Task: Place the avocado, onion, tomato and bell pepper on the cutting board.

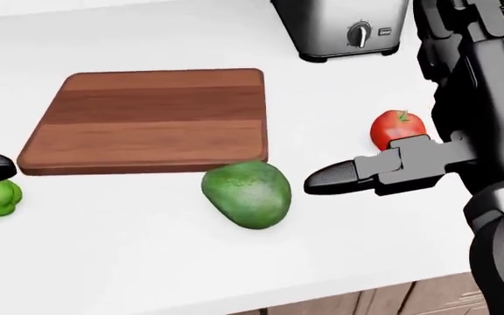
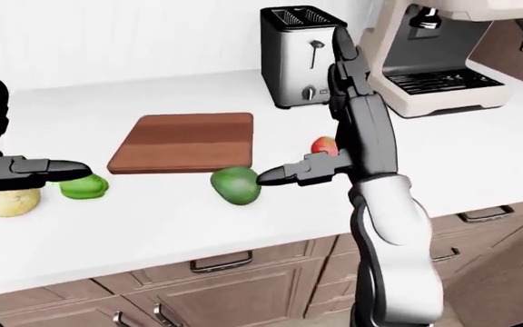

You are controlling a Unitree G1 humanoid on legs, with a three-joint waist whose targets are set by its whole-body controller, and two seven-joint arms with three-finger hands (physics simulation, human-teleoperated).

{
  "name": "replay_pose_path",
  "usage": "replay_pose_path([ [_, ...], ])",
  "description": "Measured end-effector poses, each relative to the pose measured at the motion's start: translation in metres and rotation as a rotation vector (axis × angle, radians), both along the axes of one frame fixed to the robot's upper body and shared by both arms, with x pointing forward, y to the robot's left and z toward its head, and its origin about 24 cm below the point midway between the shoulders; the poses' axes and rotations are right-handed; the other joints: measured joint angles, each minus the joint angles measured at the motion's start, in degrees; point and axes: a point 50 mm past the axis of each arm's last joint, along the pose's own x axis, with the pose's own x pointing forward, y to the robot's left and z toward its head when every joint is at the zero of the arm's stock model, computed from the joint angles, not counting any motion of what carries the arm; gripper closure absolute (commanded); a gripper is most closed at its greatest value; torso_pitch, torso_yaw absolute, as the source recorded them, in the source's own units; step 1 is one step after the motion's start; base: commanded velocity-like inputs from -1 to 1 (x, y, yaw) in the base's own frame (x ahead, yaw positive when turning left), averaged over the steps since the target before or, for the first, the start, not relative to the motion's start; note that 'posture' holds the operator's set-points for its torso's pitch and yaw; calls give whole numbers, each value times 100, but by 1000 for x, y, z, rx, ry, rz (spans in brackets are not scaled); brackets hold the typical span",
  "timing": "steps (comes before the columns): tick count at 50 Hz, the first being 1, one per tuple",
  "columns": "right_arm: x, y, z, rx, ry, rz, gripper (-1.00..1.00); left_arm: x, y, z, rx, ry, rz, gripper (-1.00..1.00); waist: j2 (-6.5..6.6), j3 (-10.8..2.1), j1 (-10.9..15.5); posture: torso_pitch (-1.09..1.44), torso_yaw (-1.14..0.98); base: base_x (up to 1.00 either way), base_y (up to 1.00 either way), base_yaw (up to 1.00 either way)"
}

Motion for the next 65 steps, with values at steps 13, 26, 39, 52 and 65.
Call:
replay_pose_path([
  [13, 6, -5, -6, 4, 20, -26, -100, 8, -5, -4, 1, 19, -24, -100, 375, 37, -45, 0, 0, 0, 0, 24],
  [26, 4, -6, -3, 9, 0, -33, -100, 5, -4, 0, 11, -12, -6, -100, -100, 159, 87, 0, 0, 0, 0, 19],
  [39, 5, -7, -10, -6, 33, -45, -100, 8, -8, -3, 12, 13, -27, -100, 159, 64, -52, 0, 0, 0, 0, 0],
  [52, 2, -6, -2, -20, -15, -41, -100, 5, -8, 3, 27, -11, -27, -100, 545, 30, -119, 0, 0, 4, 21, 0],
  [65, 1, -6, -4, 9, -8, -29, -100, 9, -6, -6, 8, 39, -17, -100, -68, 127, -6, 0, 0, 1, -1, 0],
])
